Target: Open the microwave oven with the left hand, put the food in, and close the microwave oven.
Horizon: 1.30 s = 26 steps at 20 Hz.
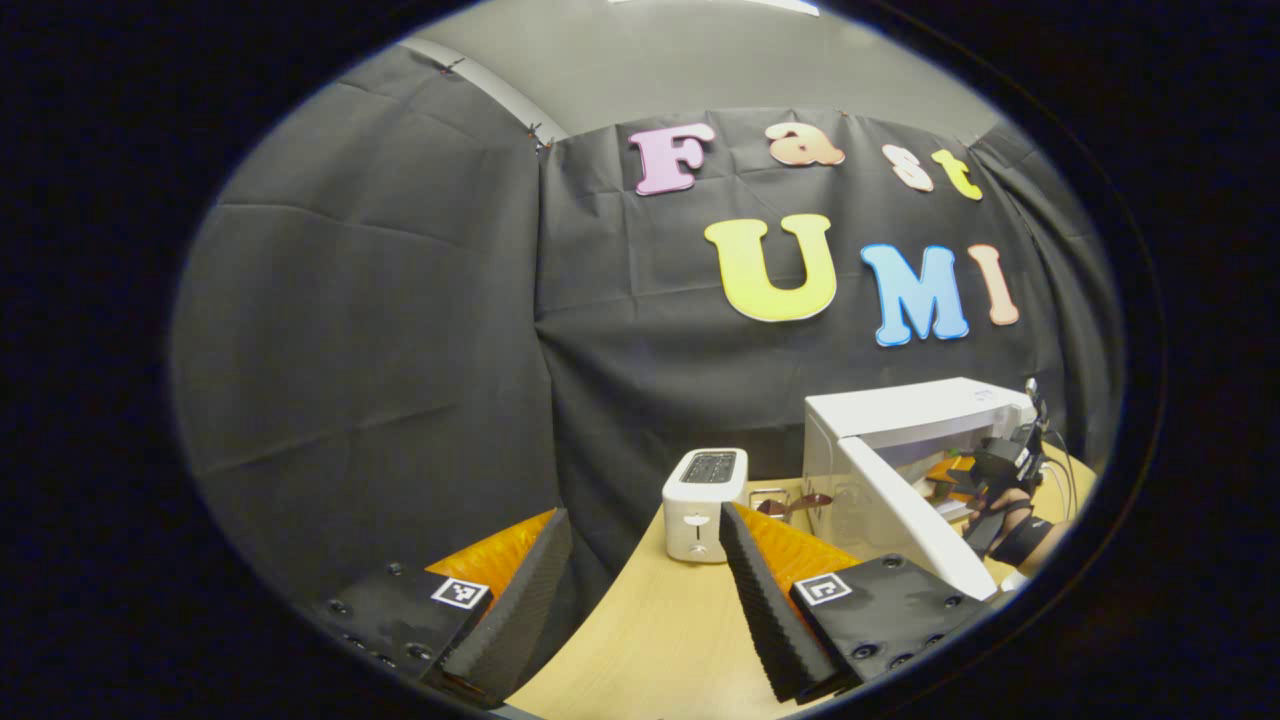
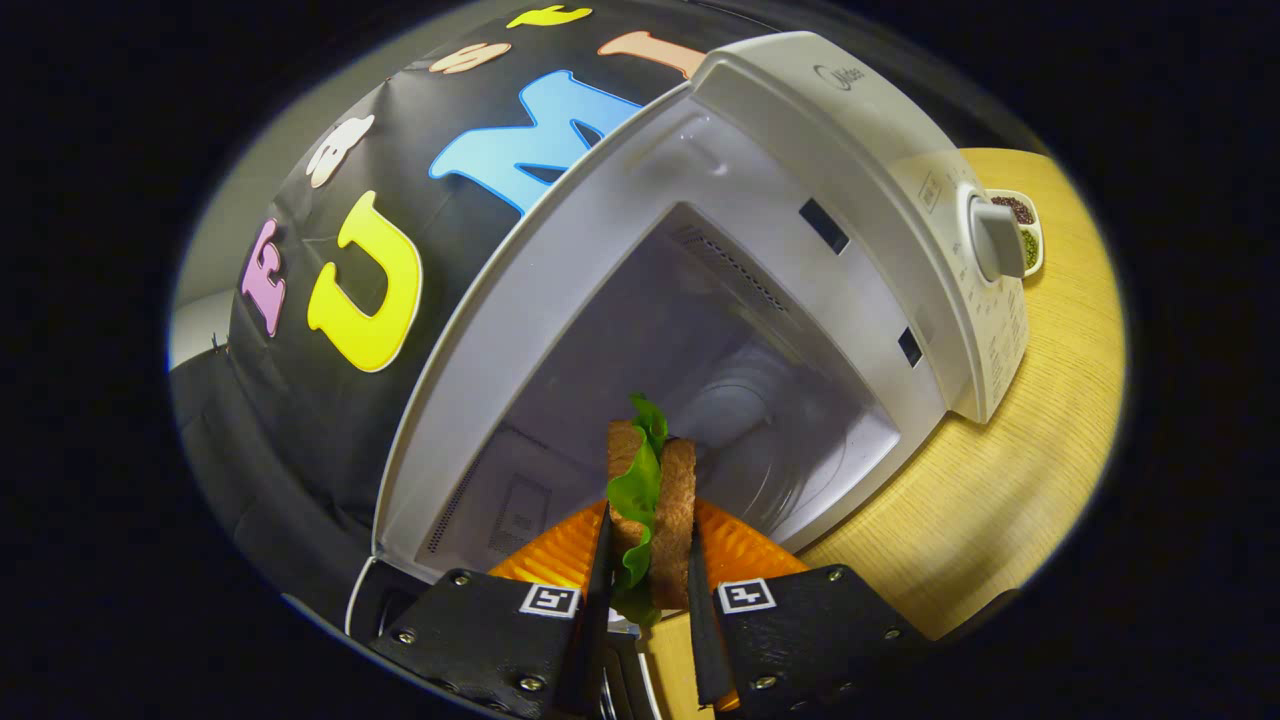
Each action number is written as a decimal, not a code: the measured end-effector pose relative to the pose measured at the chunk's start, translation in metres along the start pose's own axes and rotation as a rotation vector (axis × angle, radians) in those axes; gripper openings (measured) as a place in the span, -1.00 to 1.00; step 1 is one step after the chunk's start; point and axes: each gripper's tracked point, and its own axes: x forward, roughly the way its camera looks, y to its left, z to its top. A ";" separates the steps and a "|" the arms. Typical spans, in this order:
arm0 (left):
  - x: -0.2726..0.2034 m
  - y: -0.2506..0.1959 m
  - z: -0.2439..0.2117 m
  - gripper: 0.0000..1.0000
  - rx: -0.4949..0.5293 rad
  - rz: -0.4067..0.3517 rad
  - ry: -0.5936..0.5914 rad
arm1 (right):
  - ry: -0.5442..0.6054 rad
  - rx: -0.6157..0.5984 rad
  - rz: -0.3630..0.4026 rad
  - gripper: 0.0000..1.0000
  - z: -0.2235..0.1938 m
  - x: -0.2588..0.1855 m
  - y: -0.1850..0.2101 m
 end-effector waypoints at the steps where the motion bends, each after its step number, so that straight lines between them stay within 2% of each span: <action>1: 0.000 0.000 -0.003 0.92 0.001 0.000 0.009 | -0.005 -0.001 0.003 -0.29 0.000 0.005 0.000; 5: 0.000 0.008 -0.013 0.92 0.007 0.013 0.025 | -0.020 -0.053 -0.036 -0.29 0.000 0.017 -0.012; 6: 0.001 0.008 -0.015 0.92 0.003 0.014 0.028 | -0.028 -0.081 -0.054 -0.19 0.000 0.018 -0.016; 7: 0.001 0.008 -0.015 0.93 0.001 0.013 0.030 | -0.046 -0.125 -0.089 -0.18 0.002 0.019 -0.022; 8: 0.000 0.009 -0.016 0.93 0.004 0.011 0.030 | -0.060 -0.167 -0.120 0.03 0.006 0.021 -0.029; 9: 0.000 0.009 -0.015 0.93 0.010 0.011 0.027 | -0.072 -0.207 -0.156 0.05 0.007 0.020 -0.036; 10: 0.001 0.009 -0.015 0.93 0.014 0.013 0.024 | -0.076 -0.243 -0.194 0.34 0.011 0.019 -0.043; 11: 0.001 0.009 -0.016 0.93 0.011 0.012 0.023 | -0.081 -0.271 -0.224 0.48 0.013 0.018 -0.049; 12: 0.000 0.008 -0.017 0.93 0.006 0.011 0.025 | -0.093 -0.295 -0.239 0.74 0.017 0.016 -0.051; 14: -0.002 0.006 -0.021 0.93 0.001 0.007 0.033 | -0.130 -0.341 -0.244 0.94 0.028 0.008 -0.045; 19: -0.006 -0.009 -0.040 0.93 -0.004 -0.019 0.049 | -0.141 -0.433 -0.188 0.96 0.044 -0.031 -0.018; 21: -0.009 -0.016 -0.040 0.89 -0.016 -0.030 0.043 | -0.140 -0.485 -0.159 0.96 0.050 -0.056 -0.005; 26: -0.018 -0.039 -0.051 0.93 -0.065 -0.056 0.048 | -0.171 -0.615 -0.104 0.96 0.074 -0.125 0.016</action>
